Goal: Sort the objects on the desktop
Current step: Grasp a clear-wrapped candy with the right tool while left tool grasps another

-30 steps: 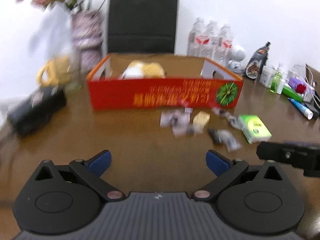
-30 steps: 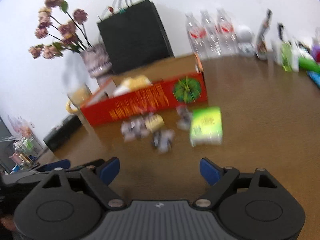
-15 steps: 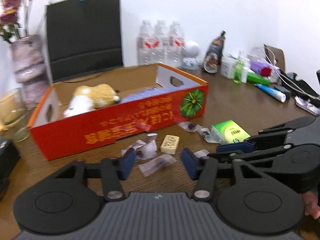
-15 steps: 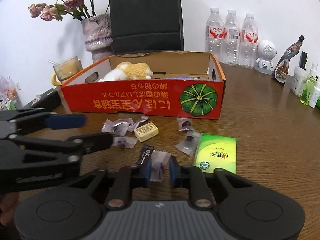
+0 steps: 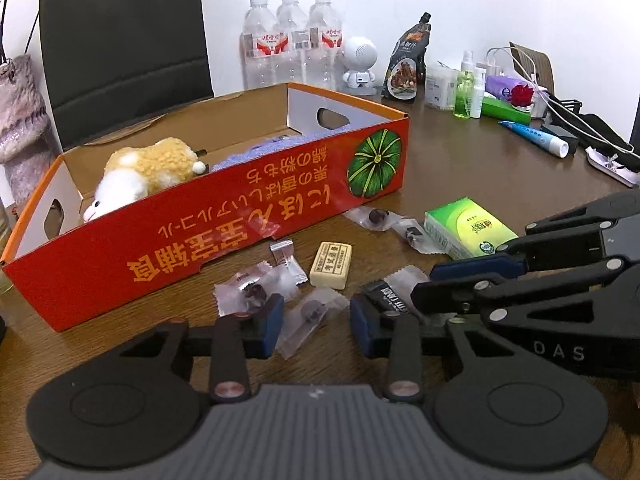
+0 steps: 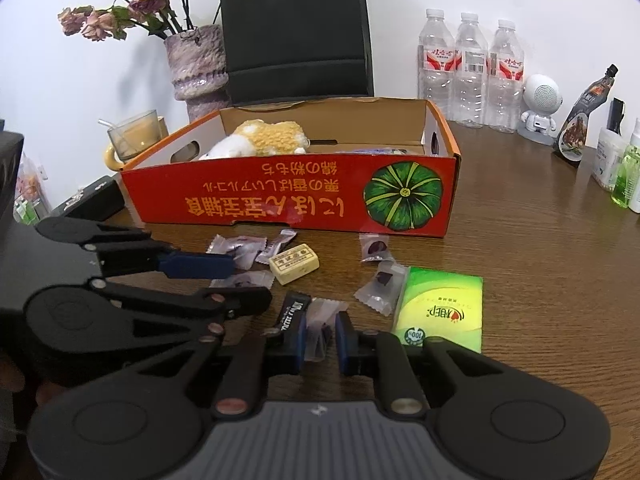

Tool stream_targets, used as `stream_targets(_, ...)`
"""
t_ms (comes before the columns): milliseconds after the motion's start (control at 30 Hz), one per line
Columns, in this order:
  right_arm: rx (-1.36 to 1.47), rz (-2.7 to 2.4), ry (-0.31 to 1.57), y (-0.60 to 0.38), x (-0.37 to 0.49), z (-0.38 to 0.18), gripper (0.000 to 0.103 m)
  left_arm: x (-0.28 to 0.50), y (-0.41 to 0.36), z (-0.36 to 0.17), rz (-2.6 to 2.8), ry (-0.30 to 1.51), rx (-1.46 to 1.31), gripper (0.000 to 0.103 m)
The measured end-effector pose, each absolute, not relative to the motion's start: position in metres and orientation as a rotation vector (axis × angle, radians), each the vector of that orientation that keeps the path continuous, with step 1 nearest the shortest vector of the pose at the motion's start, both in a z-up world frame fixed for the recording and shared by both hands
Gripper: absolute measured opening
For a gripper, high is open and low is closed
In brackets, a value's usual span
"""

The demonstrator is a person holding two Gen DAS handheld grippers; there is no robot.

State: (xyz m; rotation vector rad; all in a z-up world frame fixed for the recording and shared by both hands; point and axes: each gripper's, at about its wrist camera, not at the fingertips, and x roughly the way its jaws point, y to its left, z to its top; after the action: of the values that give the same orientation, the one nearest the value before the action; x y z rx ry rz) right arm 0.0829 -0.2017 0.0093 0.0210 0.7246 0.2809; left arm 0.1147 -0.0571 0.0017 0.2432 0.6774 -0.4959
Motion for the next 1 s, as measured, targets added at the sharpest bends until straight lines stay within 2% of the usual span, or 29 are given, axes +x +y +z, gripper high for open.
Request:
stream_targets(33,0.019,0.282,0.725,-0.201,0.083,0.009,0.013,0.115,-0.058,0.002,-0.498,0.681,0.242,0.024)
stream_targets(67,0.017,0.283,0.724,-0.201,0.082,0.009,0.013,0.114,-0.059,0.003,-0.498,0.685,0.244,0.023)
stream_targets(267,0.012,0.291,0.728,-0.202,0.074,0.010,0.011,0.102,-0.062,0.006,-0.458,0.716,0.244,0.019)
stream_targets(567,-0.072,0.368,0.741,-0.204,0.015,0.015,0.011,0.019,-0.051,0.013,-0.298,0.758,0.181,0.018)
stream_targets(633,-0.085,0.373,0.730,-0.203,0.006,0.017,0.013,0.011,-0.052,0.015,-0.293,0.746,0.190,0.021)
stream_targets(733,-0.083,0.363,0.722,-0.203,0.004,0.016,0.020,0.010,-0.054,0.015,-0.317,0.733,0.206,0.046)
stream_targets(833,-0.072,0.349,0.727,-0.202,0.006,0.013,0.020,0.014,-0.055,0.012,-0.341,0.731,0.202,0.046)
stream_targets(933,-0.079,0.338,0.724,-0.199,0.008,0.013,0.019,0.020,-0.056,0.009,-0.367,0.733,0.192,0.043)
stream_targets(1000,-0.094,0.333,0.725,-0.196,0.009,0.012,0.020,0.022,-0.055,0.010,-0.378,0.739,0.177,0.023)
